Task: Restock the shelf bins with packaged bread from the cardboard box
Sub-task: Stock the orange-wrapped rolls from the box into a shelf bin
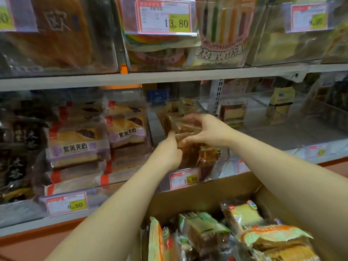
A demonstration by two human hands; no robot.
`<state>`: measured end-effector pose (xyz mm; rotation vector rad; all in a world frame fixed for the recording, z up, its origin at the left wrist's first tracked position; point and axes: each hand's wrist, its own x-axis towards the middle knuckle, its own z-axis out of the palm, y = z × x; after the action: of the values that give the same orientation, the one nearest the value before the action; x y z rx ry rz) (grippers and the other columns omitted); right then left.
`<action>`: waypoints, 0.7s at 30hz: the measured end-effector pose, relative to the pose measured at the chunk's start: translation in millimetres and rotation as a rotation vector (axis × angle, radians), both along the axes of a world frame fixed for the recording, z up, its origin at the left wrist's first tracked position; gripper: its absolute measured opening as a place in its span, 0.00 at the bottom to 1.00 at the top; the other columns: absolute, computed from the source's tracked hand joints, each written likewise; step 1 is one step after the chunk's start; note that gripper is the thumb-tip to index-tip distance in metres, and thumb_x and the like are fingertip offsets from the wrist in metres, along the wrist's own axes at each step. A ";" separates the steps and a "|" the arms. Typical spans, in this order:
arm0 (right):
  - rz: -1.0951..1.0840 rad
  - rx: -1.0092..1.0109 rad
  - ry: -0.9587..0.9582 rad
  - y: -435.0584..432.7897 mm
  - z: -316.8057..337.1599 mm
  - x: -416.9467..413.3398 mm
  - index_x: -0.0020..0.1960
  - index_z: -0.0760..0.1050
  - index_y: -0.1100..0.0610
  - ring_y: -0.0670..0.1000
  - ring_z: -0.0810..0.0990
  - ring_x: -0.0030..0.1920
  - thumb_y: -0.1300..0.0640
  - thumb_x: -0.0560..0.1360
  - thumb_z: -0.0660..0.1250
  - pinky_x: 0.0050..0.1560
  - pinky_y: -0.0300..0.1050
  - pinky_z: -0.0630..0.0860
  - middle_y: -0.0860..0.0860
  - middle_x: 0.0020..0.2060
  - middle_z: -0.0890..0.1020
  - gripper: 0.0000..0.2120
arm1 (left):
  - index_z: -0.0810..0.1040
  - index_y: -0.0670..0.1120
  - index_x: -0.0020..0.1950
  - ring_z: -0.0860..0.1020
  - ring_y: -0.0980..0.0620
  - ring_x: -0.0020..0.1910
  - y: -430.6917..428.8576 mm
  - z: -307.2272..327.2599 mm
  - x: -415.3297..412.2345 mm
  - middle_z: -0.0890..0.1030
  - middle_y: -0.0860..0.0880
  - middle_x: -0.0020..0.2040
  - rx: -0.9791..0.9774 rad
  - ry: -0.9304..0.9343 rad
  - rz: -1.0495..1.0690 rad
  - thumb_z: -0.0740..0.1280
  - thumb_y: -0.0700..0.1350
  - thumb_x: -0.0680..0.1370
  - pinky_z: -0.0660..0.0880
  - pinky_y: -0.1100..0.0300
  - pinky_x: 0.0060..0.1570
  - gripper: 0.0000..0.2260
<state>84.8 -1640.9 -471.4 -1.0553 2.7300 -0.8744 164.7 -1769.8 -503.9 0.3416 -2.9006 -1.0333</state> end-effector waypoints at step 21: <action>0.104 0.388 -0.023 133.8 -34.3 72.0 0.58 0.77 0.45 0.37 0.76 0.49 0.50 0.74 0.70 0.52 0.32 0.74 0.37 0.48 0.78 0.13 | 0.54 0.43 0.76 0.72 0.41 0.66 11.2 -13.7 -2.7 0.71 0.41 0.69 0.011 -0.056 0.062 0.63 0.44 0.80 0.69 0.52 0.62 0.28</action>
<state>156.8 -1507.1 -505.7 -1.0796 2.6424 -0.3181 162.0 -1758.6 -517.6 0.4650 -2.9143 -1.0477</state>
